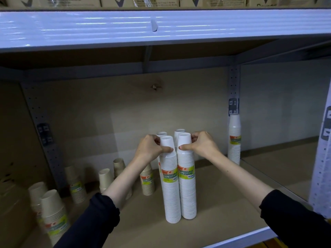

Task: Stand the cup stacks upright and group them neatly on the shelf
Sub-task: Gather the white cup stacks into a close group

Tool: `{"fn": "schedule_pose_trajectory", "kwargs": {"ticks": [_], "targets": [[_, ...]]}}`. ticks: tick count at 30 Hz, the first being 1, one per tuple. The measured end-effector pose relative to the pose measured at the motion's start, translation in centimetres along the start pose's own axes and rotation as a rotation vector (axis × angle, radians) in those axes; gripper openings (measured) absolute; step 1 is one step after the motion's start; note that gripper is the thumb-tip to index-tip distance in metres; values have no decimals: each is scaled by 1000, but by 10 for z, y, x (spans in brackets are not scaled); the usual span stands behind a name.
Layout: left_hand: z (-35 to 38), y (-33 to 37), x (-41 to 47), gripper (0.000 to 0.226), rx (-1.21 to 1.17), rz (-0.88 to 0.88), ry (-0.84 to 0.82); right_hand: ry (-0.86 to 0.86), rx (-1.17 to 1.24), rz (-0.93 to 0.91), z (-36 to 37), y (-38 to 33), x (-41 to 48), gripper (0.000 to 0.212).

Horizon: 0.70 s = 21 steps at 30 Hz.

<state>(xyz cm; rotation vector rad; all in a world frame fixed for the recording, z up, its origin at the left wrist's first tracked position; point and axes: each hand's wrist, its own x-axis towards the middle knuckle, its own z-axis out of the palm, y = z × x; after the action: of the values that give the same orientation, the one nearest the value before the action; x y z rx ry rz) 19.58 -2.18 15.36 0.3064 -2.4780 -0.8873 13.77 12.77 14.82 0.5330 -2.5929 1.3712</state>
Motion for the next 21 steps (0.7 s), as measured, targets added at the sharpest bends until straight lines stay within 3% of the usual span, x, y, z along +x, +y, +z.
{"fn": "schedule_pose_trajectory", "kwargs": {"ticks": [16, 21], "targets": [[-3, 1, -1, 55, -23, -8, -89, -61, 8, -20, -7, 7, 8, 61], [-3, 3, -1, 58, -15, -16, -99, -64, 7, -33, -6, 7, 9, 54]]}}
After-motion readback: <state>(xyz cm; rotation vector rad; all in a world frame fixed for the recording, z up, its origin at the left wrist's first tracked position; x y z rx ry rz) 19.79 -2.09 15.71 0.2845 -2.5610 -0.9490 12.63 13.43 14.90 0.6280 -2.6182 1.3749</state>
